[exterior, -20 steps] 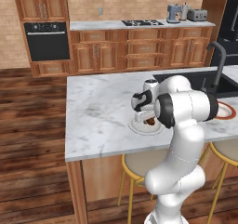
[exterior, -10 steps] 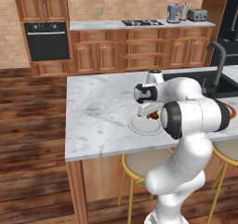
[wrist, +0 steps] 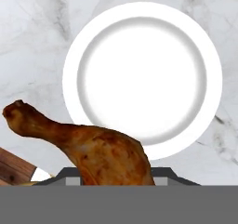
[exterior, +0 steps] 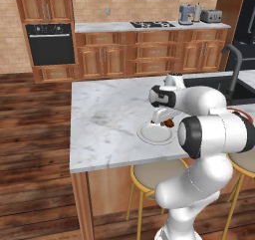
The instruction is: Pick the chicken drumstick and bell pepper from their plates and place them in the bowl. Then put the bowl in the fridge.
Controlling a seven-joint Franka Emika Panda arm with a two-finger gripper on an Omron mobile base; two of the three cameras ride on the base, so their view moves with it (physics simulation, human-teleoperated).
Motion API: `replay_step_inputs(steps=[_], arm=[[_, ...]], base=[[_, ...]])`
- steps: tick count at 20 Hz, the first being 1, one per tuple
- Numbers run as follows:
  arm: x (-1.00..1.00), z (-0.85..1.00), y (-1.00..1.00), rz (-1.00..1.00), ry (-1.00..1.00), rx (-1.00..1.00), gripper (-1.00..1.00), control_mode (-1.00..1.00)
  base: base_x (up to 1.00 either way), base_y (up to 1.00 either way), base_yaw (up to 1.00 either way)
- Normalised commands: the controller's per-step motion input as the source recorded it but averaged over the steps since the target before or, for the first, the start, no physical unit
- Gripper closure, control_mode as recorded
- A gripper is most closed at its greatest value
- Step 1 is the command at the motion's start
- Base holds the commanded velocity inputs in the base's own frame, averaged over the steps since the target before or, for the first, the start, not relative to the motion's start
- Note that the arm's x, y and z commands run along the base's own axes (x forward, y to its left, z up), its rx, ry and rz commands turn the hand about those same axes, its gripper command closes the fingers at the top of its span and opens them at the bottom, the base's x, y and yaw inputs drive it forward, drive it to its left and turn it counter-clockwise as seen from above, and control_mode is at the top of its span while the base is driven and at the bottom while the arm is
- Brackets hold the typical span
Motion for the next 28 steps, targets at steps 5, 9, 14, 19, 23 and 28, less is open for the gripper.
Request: replay_step_inputs(steps=[5,9,14,19,23,28], arm=[[0.00,0.00,0.00,0.00,0.00,0.00,1.00,-1.00],[0.00,0.00,0.00,0.00,0.00,0.00,1.00,-1.00],[0.00,0.00,0.00,0.00,0.00,0.00,1.00,1.00],[0.00,0.00,0.00,0.00,0.00,0.00,1.00,1.00],[0.00,0.00,0.00,0.00,0.00,0.00,1.00,1.00],[0.00,0.00,0.00,0.00,0.00,0.00,1.00,1.00]], base=[[0.00,0.00,0.00],[0.00,0.00,0.00],[0.00,0.00,0.00],[0.00,0.00,0.00],[0.00,0.00,0.00],[-0.02,-0.01,0.00]])
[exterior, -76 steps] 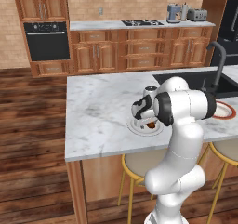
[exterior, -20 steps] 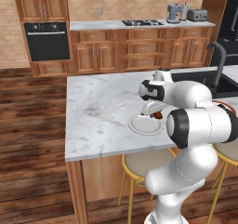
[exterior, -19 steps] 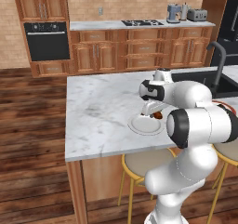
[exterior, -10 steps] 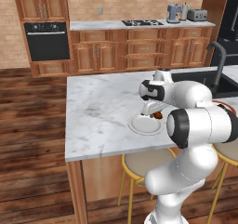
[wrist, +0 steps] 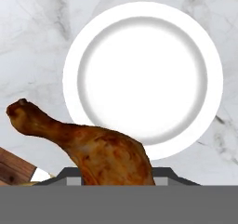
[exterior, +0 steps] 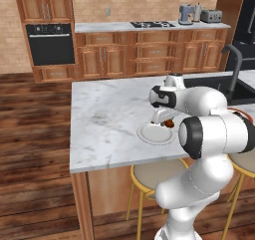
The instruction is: Pick the chicken drumstick and bell pepper from their plates and place them in the bowl. Then put the bowl in the fridge.
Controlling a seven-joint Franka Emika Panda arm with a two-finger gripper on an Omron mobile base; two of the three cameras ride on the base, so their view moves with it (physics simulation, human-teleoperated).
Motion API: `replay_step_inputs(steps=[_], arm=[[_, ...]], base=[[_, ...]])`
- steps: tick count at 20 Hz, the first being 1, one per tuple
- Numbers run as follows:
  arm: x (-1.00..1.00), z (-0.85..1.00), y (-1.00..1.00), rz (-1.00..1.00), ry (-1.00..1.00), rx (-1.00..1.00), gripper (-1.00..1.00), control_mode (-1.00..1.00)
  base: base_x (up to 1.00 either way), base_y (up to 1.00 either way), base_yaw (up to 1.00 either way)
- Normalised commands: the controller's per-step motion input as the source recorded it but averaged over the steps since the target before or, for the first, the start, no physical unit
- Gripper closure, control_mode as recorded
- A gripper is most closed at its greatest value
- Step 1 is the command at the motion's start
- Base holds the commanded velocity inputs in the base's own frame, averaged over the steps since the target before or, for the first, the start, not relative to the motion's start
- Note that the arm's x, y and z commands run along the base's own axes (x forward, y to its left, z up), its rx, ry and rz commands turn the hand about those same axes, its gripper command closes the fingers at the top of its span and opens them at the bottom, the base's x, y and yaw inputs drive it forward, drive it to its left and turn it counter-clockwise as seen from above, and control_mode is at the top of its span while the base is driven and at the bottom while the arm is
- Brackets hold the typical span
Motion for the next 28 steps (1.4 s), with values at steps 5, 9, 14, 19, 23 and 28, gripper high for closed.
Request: replay_step_inputs(steps=[5,9,14,19,23,28], arm=[[0.00,0.00,0.00,0.00,0.00,0.00,1.00,1.00],[0.00,0.00,0.00,0.00,0.00,0.00,1.00,1.00],[0.00,0.00,0.00,0.00,0.00,0.00,1.00,1.00],[0.00,0.00,0.00,0.00,0.00,0.00,1.00,1.00],[0.00,0.00,0.00,0.00,0.00,0.00,1.00,1.00],[0.00,0.00,0.00,0.00,0.00,0.00,1.00,1.00]], base=[[-0.07,-0.40,-0.08],[0.00,-0.59,-0.06],[0.10,-0.61,0.00],[0.21,-0.59,0.00],[0.25,-0.61,0.01],[0.24,-0.62,0.02]])
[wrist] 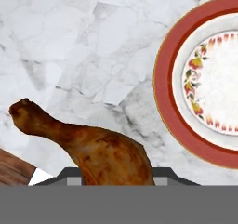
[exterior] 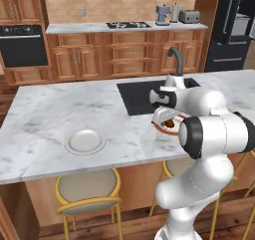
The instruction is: Pick the chicken drumstick and bell pepper from their plates and place them in the bowl. Then put the bowl in the fridge.
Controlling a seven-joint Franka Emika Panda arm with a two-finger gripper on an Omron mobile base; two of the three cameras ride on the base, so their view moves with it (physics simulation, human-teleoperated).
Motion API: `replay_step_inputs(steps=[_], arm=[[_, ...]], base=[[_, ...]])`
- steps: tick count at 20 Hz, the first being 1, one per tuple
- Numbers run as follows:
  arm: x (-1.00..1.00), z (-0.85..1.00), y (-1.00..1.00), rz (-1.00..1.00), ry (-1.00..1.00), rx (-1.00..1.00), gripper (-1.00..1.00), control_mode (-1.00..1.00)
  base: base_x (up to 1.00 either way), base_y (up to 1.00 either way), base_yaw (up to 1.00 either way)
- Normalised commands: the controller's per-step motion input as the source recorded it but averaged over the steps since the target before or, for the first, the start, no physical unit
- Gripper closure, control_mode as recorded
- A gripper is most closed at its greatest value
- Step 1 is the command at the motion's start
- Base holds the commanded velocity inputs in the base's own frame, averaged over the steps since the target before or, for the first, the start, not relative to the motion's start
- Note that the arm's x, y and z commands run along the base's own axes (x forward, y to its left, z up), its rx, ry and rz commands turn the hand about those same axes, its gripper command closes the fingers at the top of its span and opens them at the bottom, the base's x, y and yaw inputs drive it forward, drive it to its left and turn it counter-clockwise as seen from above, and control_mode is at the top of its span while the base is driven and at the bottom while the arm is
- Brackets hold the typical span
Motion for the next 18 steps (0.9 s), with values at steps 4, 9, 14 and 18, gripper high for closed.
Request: replay_step_inputs(steps=[4,9,14,18], arm=[[0.00,0.00,0.00,0.00,0.00,0.00,1.00,1.00],[0.00,0.00,0.00,0.00,0.00,0.00,1.00,1.00],[0.00,0.00,0.00,0.00,0.00,0.00,1.00,1.00],[0.00,0.00,0.00,0.00,0.00,0.00,1.00,1.00]], base=[[0.28,-0.56,0.03],[0.30,-0.44,0.08],[0.32,-0.34,0.11],[0.30,-0.41,0.07]])
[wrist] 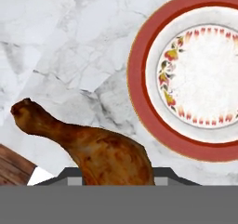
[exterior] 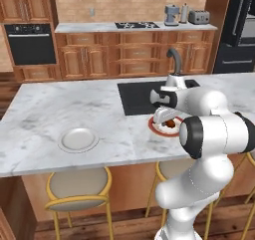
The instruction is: Pick the chicken drumstick and bell pepper from their plates and place them in the bowl. Then put the bowl in the fridge.
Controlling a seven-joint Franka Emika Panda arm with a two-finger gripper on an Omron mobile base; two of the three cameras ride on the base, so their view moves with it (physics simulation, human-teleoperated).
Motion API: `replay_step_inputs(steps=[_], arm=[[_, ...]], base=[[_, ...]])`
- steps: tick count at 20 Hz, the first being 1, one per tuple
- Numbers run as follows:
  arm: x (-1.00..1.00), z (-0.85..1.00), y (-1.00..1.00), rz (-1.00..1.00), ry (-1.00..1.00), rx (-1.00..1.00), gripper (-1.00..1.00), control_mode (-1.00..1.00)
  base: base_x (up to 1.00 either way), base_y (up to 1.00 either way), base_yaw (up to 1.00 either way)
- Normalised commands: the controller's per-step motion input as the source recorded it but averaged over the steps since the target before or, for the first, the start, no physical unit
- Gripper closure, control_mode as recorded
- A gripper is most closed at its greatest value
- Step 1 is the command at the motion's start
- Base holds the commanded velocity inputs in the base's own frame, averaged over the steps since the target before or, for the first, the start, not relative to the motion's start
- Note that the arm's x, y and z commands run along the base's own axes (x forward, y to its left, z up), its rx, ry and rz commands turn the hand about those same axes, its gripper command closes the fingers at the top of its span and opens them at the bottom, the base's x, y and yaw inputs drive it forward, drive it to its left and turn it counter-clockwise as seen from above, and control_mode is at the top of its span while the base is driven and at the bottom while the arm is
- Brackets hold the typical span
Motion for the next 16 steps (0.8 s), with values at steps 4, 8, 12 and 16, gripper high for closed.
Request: replay_step_inputs(steps=[4,8,12,16], arm=[[0.00,0.00,0.00,0.00,0.00,0.00,1.00,1.00],[0.00,0.00,0.00,0.00,0.00,0.00,1.00,1.00],[0.00,0.00,0.00,0.00,0.00,0.00,1.00,1.00],[0.00,0.00,0.00,0.00,0.00,0.00,1.00,1.00]], base=[[-0.03,-0.66,0.00],[-0.03,-0.43,0.00],[0.23,-0.13,0.01],[0.37,0.01,0.11]])
